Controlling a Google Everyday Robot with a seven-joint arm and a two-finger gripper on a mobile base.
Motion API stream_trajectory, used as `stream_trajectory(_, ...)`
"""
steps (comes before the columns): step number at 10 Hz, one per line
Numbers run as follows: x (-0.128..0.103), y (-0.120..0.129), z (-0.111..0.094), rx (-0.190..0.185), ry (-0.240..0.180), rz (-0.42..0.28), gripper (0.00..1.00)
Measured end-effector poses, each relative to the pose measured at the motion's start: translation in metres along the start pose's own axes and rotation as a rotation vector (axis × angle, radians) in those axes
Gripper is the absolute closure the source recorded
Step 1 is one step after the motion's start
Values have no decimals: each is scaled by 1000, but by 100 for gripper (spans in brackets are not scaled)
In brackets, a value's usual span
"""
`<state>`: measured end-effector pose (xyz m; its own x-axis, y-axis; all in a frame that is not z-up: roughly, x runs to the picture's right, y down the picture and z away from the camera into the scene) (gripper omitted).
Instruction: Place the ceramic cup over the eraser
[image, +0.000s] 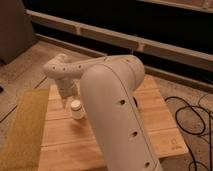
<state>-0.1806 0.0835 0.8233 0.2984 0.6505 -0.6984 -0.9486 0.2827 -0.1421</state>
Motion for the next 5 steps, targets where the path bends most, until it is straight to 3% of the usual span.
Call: stream_trajectory(5,-5,-7,10,5,47,19,35)
